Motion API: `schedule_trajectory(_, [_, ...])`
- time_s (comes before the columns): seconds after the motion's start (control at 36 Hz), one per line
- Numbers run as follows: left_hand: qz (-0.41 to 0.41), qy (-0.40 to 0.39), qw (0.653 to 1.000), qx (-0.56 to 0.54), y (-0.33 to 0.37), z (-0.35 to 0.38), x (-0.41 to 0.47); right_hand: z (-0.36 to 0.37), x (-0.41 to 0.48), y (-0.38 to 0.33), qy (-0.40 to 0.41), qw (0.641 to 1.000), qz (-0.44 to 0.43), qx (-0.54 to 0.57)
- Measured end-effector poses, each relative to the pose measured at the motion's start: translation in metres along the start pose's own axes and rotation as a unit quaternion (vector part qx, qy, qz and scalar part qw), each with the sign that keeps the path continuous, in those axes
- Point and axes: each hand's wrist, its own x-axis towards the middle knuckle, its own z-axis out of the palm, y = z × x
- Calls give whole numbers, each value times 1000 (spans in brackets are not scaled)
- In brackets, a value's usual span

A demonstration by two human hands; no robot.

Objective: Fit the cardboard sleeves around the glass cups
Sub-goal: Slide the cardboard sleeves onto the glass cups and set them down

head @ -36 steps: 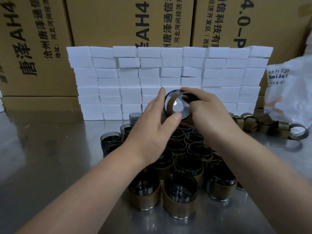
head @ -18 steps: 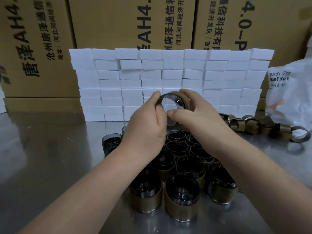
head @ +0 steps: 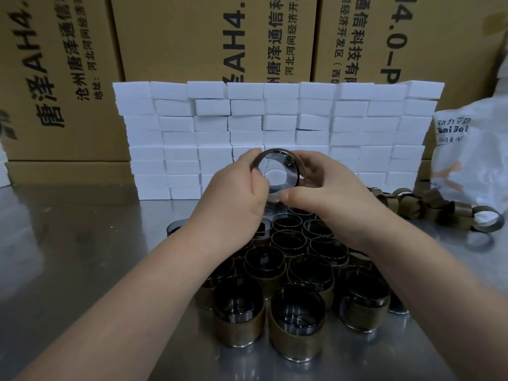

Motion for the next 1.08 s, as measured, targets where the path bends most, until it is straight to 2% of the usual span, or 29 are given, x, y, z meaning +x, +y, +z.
schedule_trajectory(0.19, [-12,-48,999,-9,1,-3,-2,-8,1,6,5,1000,3,15])
schedule_trajectory(0.56, [37,-4,999,-38,2,-11,-3,-19,5,9,22,998,-44,38])
schedule_trajectory(0.78, [-2,23,996,-85,2,-10,-2,-20,8,13,20,997,-64,33])
schedule_trajectory(0.92, [3,38,994,-106,2,-9,-1,-19,10,16,35,995,-66,70])
schedule_trajectory(1.0, [8,30,993,-110,-2,-8,0,-16,9,16,34,995,-73,56])
schedule_trajectory(1.08, [-45,4,988,-147,-5,-4,1,-14,8,15,26,995,-83,46])
